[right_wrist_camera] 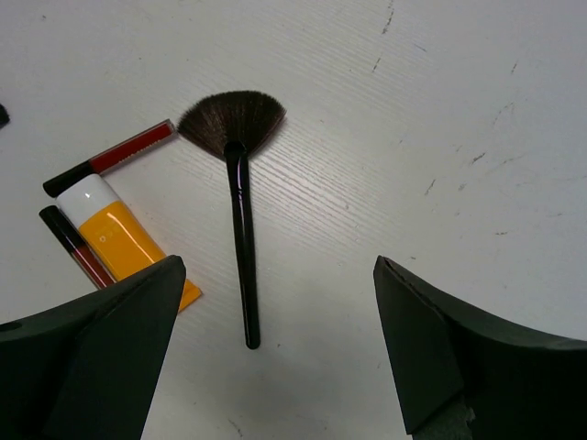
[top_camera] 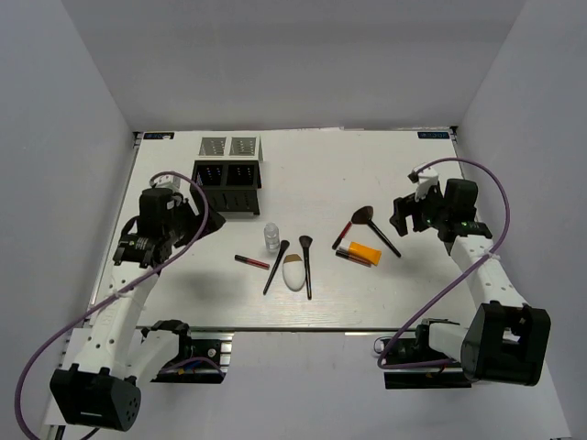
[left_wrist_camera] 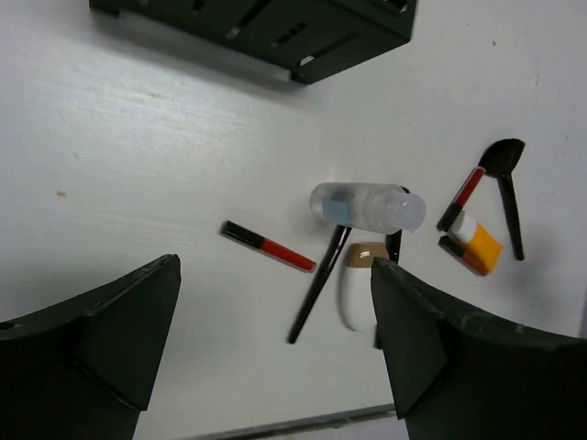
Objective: Organize the makeup
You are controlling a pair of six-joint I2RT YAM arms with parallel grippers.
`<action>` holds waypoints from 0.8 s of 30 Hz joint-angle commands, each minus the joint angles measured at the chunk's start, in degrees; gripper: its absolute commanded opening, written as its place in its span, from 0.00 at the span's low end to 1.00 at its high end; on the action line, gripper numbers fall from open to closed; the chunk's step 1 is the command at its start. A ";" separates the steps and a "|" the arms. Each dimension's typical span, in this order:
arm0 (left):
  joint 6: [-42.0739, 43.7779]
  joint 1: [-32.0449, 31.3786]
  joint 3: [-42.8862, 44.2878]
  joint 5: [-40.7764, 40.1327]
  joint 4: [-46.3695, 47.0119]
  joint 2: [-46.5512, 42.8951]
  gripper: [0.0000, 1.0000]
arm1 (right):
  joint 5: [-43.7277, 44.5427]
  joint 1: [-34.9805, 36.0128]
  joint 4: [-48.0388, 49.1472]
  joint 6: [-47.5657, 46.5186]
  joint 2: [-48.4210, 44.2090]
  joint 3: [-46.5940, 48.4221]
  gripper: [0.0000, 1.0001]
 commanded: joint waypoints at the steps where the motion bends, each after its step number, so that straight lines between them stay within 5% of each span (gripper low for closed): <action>1: -12.29 0.11 -1.45 0.88 -3.70 1.32 0.93 | -1.60 0.08 -0.53 -1.75 0.69 1.74 0.89; 10: -27.24 -0.42 -5.15 -0.69 -8.10 -0.09 0.90 | -11.53 -0.09 -9.85 -14.23 4.29 4.55 0.89; 15: -33.04 -0.42 -6.82 -2.10 -8.54 5.26 0.72 | -13.38 0.08 -8.71 -11.51 5.35 4.29 0.87; 20: -36.74 -1.47 -4.89 -3.15 -9.66 10.18 0.50 | -14.00 0.08 -7.83 -9.75 6.49 4.37 0.66; 24: -37.80 -2.53 0.03 -5.79 -15.39 17.74 0.47 | -12.68 -0.01 -6.08 -7.91 6.49 3.85 0.67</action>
